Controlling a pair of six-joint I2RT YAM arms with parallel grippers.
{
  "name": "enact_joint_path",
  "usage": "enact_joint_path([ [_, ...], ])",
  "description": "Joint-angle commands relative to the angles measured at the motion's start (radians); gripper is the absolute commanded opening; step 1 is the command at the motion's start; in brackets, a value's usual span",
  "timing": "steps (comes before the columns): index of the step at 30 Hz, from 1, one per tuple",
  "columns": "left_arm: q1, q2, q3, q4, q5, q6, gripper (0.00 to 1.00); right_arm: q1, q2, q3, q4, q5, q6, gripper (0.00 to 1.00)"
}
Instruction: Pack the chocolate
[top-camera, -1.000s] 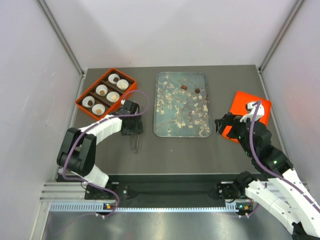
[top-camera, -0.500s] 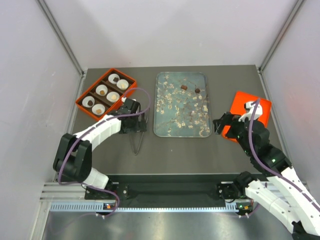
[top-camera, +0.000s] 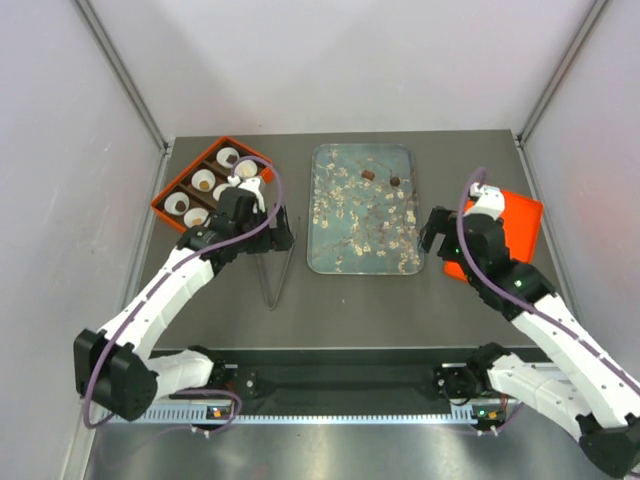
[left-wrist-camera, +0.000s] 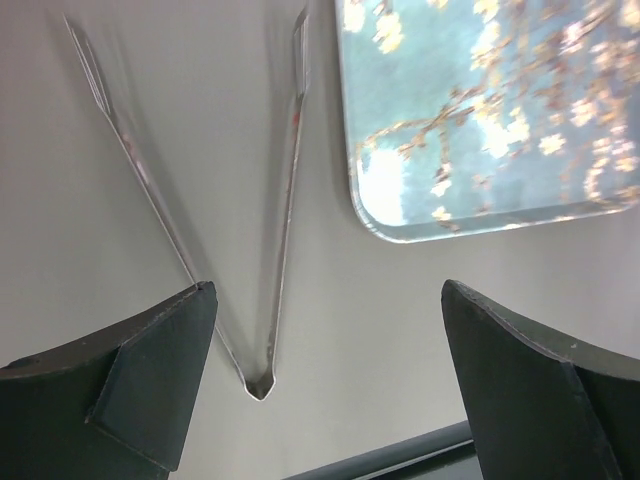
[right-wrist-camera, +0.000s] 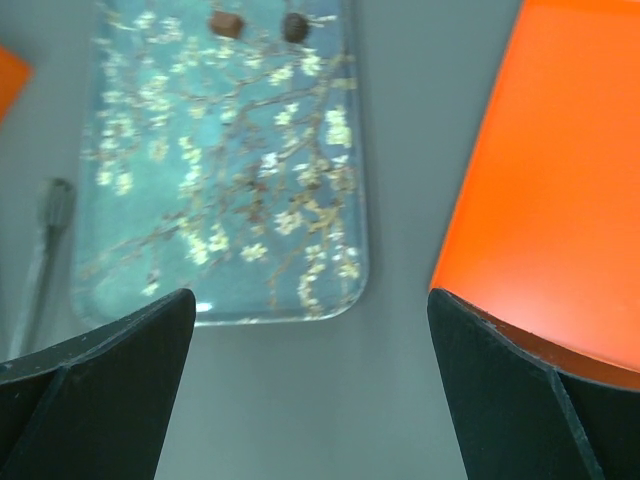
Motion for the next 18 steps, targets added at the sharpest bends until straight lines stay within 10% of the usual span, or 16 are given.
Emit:
enact_joint_path([
  [1, -0.002, -0.078, -0.015, 0.046, 0.02, 0.027, 0.99, -0.004, 0.086, 0.076, 0.012, 0.117, -0.022, 1.0],
  [18, -0.002, -0.253, -0.125, 0.118, 0.113, 0.116, 0.99, -0.375, 0.522, 0.234, 0.059, -0.001, -0.086, 0.91],
])
